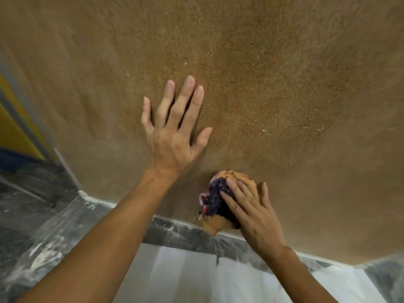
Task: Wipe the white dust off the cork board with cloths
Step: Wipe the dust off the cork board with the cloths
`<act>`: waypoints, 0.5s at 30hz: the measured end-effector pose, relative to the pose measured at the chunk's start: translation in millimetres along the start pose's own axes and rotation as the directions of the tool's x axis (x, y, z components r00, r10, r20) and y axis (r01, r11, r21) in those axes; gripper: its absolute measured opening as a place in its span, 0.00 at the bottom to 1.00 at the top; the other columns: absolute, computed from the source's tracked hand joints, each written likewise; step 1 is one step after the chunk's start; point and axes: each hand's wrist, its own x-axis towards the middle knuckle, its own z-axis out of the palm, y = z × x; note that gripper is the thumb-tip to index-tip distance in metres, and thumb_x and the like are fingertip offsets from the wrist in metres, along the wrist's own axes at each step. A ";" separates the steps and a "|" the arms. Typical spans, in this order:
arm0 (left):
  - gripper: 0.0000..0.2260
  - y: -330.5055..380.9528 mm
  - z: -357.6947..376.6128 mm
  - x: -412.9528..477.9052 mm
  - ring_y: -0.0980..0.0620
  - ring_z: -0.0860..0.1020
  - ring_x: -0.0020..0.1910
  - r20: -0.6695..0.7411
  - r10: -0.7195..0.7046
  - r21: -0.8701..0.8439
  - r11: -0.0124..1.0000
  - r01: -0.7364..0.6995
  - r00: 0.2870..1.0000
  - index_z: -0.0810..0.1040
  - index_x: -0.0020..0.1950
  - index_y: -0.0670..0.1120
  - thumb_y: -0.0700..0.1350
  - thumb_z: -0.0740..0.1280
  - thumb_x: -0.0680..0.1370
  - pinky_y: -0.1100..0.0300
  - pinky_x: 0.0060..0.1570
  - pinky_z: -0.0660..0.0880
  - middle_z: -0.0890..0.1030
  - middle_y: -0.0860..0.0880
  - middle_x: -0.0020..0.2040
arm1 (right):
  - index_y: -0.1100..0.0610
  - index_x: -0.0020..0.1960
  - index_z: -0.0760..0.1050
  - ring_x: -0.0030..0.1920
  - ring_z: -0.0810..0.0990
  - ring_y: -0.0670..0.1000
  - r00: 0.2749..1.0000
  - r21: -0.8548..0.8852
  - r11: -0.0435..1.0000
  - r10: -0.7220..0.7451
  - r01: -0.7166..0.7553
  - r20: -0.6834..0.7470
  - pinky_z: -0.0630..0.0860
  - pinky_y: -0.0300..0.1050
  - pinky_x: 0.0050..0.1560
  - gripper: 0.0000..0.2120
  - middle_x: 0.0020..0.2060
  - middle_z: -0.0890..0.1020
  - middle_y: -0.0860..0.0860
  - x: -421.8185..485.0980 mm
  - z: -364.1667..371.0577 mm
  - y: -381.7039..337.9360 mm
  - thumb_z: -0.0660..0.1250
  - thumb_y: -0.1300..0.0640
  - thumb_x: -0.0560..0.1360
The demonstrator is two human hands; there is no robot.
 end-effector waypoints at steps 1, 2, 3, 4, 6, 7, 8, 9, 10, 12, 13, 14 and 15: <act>0.27 1.3 -0.7 -0.7 0.48 0.60 0.80 -0.003 -0.005 -0.014 1.000 0.005 1.000 0.63 0.80 0.50 0.59 0.56 0.83 0.36 0.73 0.59 0.67 0.49 0.78 | 0.52 0.82 0.55 0.83 0.48 0.51 0.995 0.030 0.996 0.083 -0.082 -0.052 0.42 0.64 0.80 0.37 0.83 0.46 0.49 7.5 -10.7 2.1 0.57 0.65 0.74; 0.27 1.3 -1.0 -1.7 0.48 0.62 0.79 -0.004 -0.004 -0.025 1.000 0.004 1.000 0.63 0.80 0.50 0.58 0.57 0.83 0.36 0.73 0.59 0.68 0.49 0.78 | 0.53 0.81 0.57 0.83 0.48 0.53 0.980 0.050 0.985 0.170 -0.165 -0.106 0.42 0.65 0.80 0.36 0.83 0.46 0.49 16.7 -19.2 1.3 0.57 0.67 0.74; 0.26 0.0 -1.2 -2.2 0.48 0.62 0.79 0.000 -0.002 -0.037 0.999 0.002 1.000 0.63 0.81 0.51 0.57 0.57 0.83 0.37 0.73 0.59 0.68 0.50 0.78 | 0.55 0.80 0.59 0.83 0.48 0.55 0.959 0.058 0.972 0.236 -0.229 -0.157 0.41 0.66 0.79 0.34 0.83 0.46 0.50 27.3 -23.7 -2.7 0.58 0.68 0.74; 0.25 -2.0 -1.1 -2.7 0.49 0.62 0.79 0.002 0.000 -0.052 0.999 0.000 1.000 0.63 0.81 0.52 0.56 0.57 0.84 0.38 0.74 0.58 0.68 0.51 0.78 | 0.56 0.79 0.60 0.83 0.47 0.56 0.943 0.060 0.962 0.275 -0.268 -0.188 0.41 0.67 0.79 0.31 0.83 0.45 0.50 38.1 -23.6 -10.2 0.59 0.66 0.76; 0.23 -6.0 -1.5 -2.4 0.50 0.62 0.80 -0.007 0.009 -0.073 0.997 -0.010 1.000 0.63 0.81 0.53 0.53 0.56 0.85 0.39 0.74 0.58 0.68 0.52 0.78 | 0.56 0.79 0.61 0.82 0.44 0.58 0.939 0.027 0.957 0.290 -0.290 -0.186 0.40 0.66 0.79 0.28 0.83 0.43 0.51 56.6 -10.0 -32.7 0.62 0.56 0.80; 0.22 -7.4 -1.0 -1.8 0.51 0.62 0.79 -0.012 0.016 -0.081 0.997 -0.017 1.000 0.64 0.81 0.53 0.52 0.56 0.86 0.40 0.73 0.58 0.68 0.52 0.79 | 0.55 0.79 0.60 0.82 0.43 0.58 0.950 -0.027 0.962 0.264 -0.272 -0.165 0.40 0.65 0.79 0.30 0.83 0.43 0.51 61.1 0.5 -43.3 0.63 0.51 0.81; 0.22 -9.1 -0.5 -0.9 0.51 0.62 0.79 -0.017 0.025 -0.085 0.996 -0.027 1.000 0.64 0.81 0.54 0.52 0.56 0.86 0.41 0.73 0.58 0.68 0.53 0.78 | 0.53 0.80 0.59 0.82 0.45 0.56 0.971 -0.088 0.972 0.204 -0.216 -0.128 0.41 0.63 0.80 0.32 0.83 0.42 0.50 61.7 11.1 -50.9 0.66 0.48 0.80; 0.21 -11.4 0.1 -0.2 0.52 0.63 0.79 -0.025 0.039 -0.086 0.995 -0.041 0.999 0.64 0.80 0.54 0.52 0.56 0.86 0.42 0.73 0.58 0.68 0.53 0.78 | 0.52 0.80 0.58 0.82 0.47 0.54 0.990 -0.140 0.982 0.120 -0.130 -0.080 0.42 0.60 0.80 0.35 0.83 0.41 0.49 59.5 19.2 -54.6 0.69 0.48 0.79; 0.21 -14.4 0.1 0.2 0.52 0.64 0.78 -0.037 0.056 -0.089 0.994 -0.059 0.998 0.65 0.80 0.54 0.52 0.57 0.86 0.43 0.72 0.58 0.68 0.54 0.78 | 0.52 0.81 0.57 0.81 0.48 0.53 0.999 -0.170 0.985 0.039 -0.044 -0.033 0.41 0.59 0.80 0.36 0.83 0.41 0.48 56.1 22.5 -54.0 0.69 0.52 0.78; 0.20 -19.3 0.2 0.4 0.52 0.64 0.78 -0.056 0.084 -0.102 0.991 -0.090 0.995 0.67 0.79 0.55 0.52 0.58 0.86 0.43 0.71 0.58 0.66 0.55 0.78 | 0.53 0.81 0.57 0.82 0.49 0.52 0.999 -0.174 0.984 -0.036 0.038 0.016 0.41 0.59 0.81 0.32 0.83 0.42 0.48 49.5 17.0 -44.0 0.63 0.58 0.79; 0.20 -20.0 -0.2 0.1 0.52 0.64 0.78 -0.062 0.086 -0.110 0.990 -0.092 0.994 0.67 0.79 0.55 0.52 0.58 0.86 0.43 0.71 0.58 0.65 0.55 0.78 | 0.53 0.81 0.58 0.82 0.50 0.51 1.000 -0.172 0.985 -0.021 0.023 0.018 0.42 0.60 0.80 0.29 0.83 0.43 0.48 45.5 10.2 -38.2 0.59 0.59 0.80; 0.20 -19.4 -0.2 -0.7 0.53 0.64 0.78 -0.067 0.077 -0.124 0.989 -0.085 0.995 0.68 0.79 0.55 0.52 0.58 0.86 0.44 0.71 0.57 0.64 0.56 0.78 | 0.53 0.80 0.59 0.82 0.51 0.51 0.999 -0.162 0.986 0.040 -0.039 0.001 0.42 0.62 0.80 0.26 0.83 0.45 0.47 42.2 1.7 -32.9 0.56 0.59 0.83; 0.20 -18.0 -0.3 -1.7 0.53 0.63 0.78 -0.068 0.061 -0.143 0.987 -0.070 0.996 0.68 0.79 0.55 0.51 0.59 0.86 0.45 0.72 0.56 0.63 0.56 0.78 | 0.53 0.80 0.60 0.82 0.52 0.52 0.991 -0.148 0.980 0.130 -0.135 -0.043 0.43 0.64 0.80 0.23 0.83 0.47 0.48 40.0 -7.1 -28.8 0.53 0.58 0.85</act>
